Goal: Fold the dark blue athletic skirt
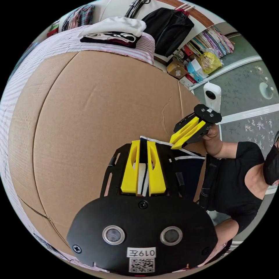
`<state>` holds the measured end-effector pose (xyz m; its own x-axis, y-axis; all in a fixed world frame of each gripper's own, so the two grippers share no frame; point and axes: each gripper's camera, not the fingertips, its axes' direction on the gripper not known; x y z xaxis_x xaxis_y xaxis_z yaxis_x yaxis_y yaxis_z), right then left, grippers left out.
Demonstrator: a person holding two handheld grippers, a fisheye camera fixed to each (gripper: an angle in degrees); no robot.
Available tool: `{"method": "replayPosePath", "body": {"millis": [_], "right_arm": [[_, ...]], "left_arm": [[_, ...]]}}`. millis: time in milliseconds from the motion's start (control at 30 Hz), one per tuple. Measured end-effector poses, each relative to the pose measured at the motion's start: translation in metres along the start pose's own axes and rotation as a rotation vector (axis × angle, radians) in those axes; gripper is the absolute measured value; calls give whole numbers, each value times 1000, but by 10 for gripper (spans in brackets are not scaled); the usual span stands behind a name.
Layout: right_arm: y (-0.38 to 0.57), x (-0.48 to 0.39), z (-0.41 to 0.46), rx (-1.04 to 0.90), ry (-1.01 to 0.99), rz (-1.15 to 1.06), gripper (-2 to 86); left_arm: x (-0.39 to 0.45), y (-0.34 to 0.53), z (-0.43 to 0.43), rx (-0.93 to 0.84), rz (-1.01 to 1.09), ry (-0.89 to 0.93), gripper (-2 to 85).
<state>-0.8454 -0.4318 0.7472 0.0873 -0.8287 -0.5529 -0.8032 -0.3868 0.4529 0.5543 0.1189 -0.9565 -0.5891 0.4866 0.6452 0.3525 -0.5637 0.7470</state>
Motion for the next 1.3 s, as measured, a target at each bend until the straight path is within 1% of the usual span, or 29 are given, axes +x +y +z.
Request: {"method": "replayPosePath", "body": {"millis": [33,133,233,400,467,600,767,933,1067,1200,1300], "right_arm": [[1,-3,-7,18,4,-3,17],[-1,-7,-16,11,18,13,11],[-4,-9,-25,-2,6,35,14],[13,-35,-74,61,12,13,29],[33,-55,-102,81,13,-17,24],[73,-84,-128,51,45,-46,11],[122,-101,-148,4,10,6,5],[140,-119,-156,-26,25,29,2],[145,-139,-174,1,30,-3,-1],[146,-152,-190,11,-1,-13,13],[146,-158,-197,-10,-41,-4,48]], "left_arm": [[1,1,0,12,10,-20,21],[-7,7,-1,66,-14,11,13],[-10,9,15,39,-40,-7,8],[-10,13,29,45,-51,-24,6],[-10,16,33,48,-56,-23,5],[-9,19,42,49,-59,-27,5],[-10,29,55,64,-81,-14,5],[-4,40,64,76,-88,-21,6],[2,51,72,82,-95,-24,8],[7,62,82,85,-127,-10,9],[17,72,86,105,-135,-64,9]]}}
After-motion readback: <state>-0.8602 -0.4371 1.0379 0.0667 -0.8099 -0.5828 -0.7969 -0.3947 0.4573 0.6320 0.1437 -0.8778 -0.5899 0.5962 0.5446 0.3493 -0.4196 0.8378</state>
